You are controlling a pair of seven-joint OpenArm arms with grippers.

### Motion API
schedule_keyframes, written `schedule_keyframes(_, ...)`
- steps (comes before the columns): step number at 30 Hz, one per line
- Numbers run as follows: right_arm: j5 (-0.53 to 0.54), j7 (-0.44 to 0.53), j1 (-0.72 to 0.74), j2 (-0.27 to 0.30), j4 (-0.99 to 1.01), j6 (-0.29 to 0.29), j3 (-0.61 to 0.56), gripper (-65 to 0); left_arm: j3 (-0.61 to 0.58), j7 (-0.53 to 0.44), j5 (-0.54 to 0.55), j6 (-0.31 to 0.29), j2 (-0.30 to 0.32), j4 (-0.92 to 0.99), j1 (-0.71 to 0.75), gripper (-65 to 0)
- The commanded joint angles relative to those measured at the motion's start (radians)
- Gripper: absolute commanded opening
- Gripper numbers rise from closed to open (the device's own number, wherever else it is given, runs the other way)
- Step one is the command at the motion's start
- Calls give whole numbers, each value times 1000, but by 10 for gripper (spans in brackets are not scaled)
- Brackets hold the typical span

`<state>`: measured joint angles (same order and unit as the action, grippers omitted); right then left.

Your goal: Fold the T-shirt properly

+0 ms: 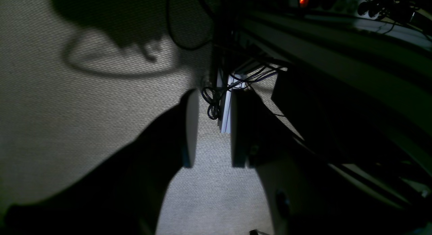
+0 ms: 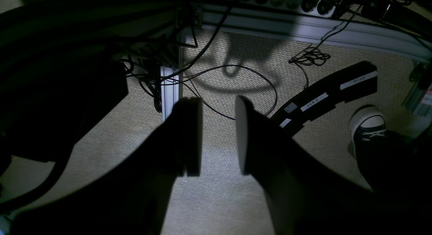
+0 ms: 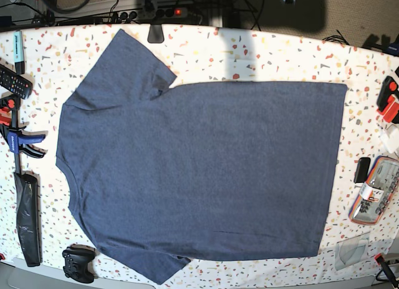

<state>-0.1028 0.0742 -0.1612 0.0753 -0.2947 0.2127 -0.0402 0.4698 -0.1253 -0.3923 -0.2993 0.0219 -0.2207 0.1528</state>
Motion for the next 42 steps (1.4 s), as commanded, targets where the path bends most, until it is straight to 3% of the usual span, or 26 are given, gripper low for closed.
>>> schedule_keyframes(1,2,8,-5,2,-4,-10,0,-474,0,-7,1,-8,4,-5,10,-491)
schedule_keyframes(42,2,8,-5,2,-4,-10,0,-474,0,-26,1,-8,4,-5,16,-491)
